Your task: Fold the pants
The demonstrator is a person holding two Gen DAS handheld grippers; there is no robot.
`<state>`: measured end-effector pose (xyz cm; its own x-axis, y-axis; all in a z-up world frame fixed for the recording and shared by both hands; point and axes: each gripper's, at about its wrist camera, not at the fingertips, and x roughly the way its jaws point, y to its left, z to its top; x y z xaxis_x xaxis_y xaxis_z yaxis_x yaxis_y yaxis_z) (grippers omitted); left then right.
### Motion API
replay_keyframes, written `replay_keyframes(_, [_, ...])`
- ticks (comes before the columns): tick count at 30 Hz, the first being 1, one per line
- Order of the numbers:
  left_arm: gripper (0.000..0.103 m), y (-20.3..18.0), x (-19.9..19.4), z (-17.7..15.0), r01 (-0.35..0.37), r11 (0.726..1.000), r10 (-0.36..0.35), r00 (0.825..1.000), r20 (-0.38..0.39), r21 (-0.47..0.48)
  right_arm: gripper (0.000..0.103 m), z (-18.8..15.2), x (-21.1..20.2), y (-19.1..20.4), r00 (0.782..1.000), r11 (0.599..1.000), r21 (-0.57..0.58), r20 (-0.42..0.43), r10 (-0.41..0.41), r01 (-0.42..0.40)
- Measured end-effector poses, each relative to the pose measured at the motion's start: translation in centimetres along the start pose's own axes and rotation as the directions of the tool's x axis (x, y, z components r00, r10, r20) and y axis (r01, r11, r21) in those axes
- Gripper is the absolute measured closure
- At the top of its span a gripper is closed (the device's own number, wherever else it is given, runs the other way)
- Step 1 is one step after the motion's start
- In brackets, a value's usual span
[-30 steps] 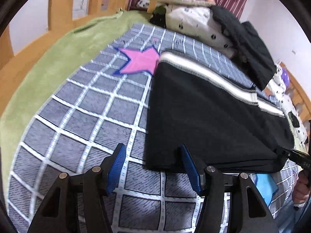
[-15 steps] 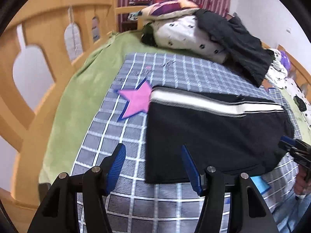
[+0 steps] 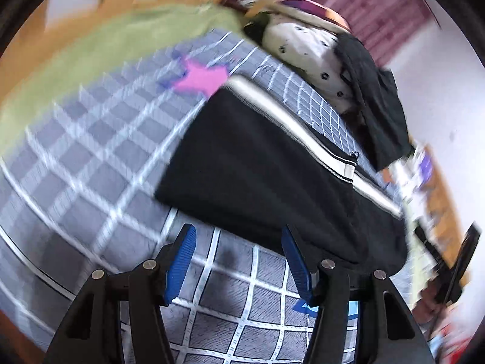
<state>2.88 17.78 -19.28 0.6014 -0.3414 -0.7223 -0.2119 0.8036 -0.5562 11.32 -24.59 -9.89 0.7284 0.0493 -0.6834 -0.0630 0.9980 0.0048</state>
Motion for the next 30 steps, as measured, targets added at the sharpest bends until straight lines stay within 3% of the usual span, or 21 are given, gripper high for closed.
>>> replay_keyframes(4, [0.046,3.3,1.4,-0.9,0.126,0.986,-0.120,0.991,0.058,-0.107,0.056,-0.1,-0.1,0.7,1.000,1.000,0.001,0.009,0.019,-0.019])
replay_keyframes(8, [0.046,5.1,1.5,0.1,0.192,0.965,-0.168,0.976,0.140,-0.181,0.056,-0.5,-1.3,2.2,0.992,0.995,-0.071,0.106,-0.069,0.076])
replay_keyframes(18, [0.049,3.7,2.6,2.5,0.122,0.978,-0.103,0.988,0.118,-0.168,0.056,-0.6,0.4,2.3,0.996,0.994,-0.068,0.042,-0.085,0.087])
replay_keyframes(21, [0.049,1.8,-0.4,2.8,0.102,0.990,-0.083,0.979,0.183,-0.095,0.056,-0.6,0.3,1.6,0.997,0.997,-0.041,0.034,-0.070,0.071])
replay_keyframes(25, [0.048,1.2,-0.3,3.5,0.009,0.999,-0.002,0.987,0.159,-0.040,0.056,-0.5,0.1,0.7,0.998,0.999,0.001,0.019,-0.053,0.053])
replay_keyframes(27, [0.049,1.2,0.0,4.2,-0.117,0.993,0.120,0.978,0.169,-0.029,0.056,-0.4,0.0,0.4,0.999,0.999,0.022,0.017,-0.038,0.038])
replay_keyframes(28, [0.049,1.5,-0.6,4.3,-0.127,0.991,0.133,0.970,0.202,-0.040,0.056,-0.4,0.0,0.2,0.999,0.999,0.027,0.016,-0.034,0.034])
replay_keyframes(30, [0.049,2.1,-1.8,4.5,-0.042,0.996,0.058,0.974,0.219,-0.080,0.056,-0.4,-0.2,0.0,0.999,0.999,0.028,0.022,-0.040,0.039])
